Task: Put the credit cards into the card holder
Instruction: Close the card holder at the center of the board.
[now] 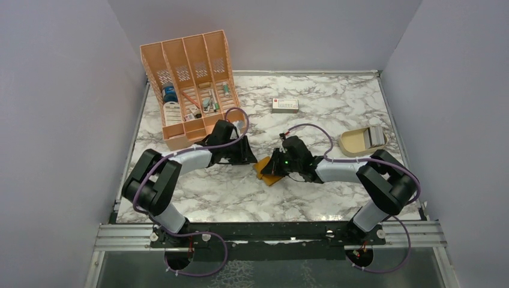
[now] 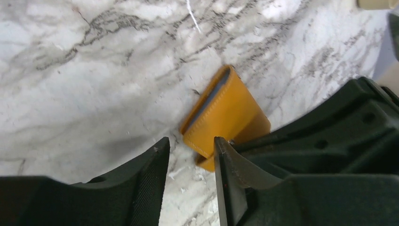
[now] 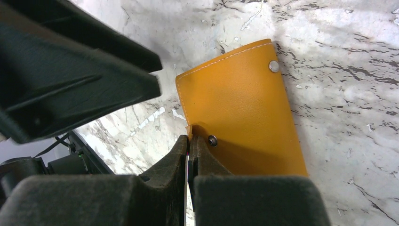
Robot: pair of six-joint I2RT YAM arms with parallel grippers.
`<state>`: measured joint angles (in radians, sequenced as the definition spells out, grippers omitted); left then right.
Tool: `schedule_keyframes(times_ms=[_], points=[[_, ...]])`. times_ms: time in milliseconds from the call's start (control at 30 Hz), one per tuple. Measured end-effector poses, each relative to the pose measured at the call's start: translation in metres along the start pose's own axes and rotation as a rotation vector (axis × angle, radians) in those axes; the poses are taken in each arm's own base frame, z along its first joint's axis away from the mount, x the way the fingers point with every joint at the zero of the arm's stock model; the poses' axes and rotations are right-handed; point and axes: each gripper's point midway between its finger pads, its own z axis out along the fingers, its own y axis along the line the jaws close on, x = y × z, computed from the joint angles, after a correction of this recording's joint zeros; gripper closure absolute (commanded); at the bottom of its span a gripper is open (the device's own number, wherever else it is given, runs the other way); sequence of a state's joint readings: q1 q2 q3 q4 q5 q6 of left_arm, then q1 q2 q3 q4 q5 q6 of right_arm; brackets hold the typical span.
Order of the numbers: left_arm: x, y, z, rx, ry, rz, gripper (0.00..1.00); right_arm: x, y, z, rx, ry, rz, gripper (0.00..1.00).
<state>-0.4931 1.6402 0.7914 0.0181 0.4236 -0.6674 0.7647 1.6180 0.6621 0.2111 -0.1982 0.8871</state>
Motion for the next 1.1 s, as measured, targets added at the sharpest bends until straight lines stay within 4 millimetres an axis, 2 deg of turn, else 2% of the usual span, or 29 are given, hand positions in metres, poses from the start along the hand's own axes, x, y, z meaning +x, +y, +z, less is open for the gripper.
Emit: schedule_keyframes(times_ms=[167,467,667,900,1100], points=[[0.005,-0.011,-0.013,0.063,-0.04,-0.02,0.57,0.0,0.0,0.0,0.0,-0.002,0.002,0.99],[0.024,-0.006,-0.003,0.092,-0.011,-0.117,0.57,0.0,-0.001,0.0,-0.001,-0.005,0.01,0.99],[0.034,-0.01,0.01,0.1,0.018,-0.162,0.72,0.001,0.0,0.0,-0.006,-0.008,0.022,0.99],[0.028,-0.012,0.017,0.091,0.009,-0.197,1.0,0.0,0.0,0.0,-0.007,-0.008,0.019,0.98],[0.015,-0.018,0.027,0.067,0.003,-0.147,1.0,-0.006,0.003,-0.001,0.011,-0.007,-0.016,0.92]])
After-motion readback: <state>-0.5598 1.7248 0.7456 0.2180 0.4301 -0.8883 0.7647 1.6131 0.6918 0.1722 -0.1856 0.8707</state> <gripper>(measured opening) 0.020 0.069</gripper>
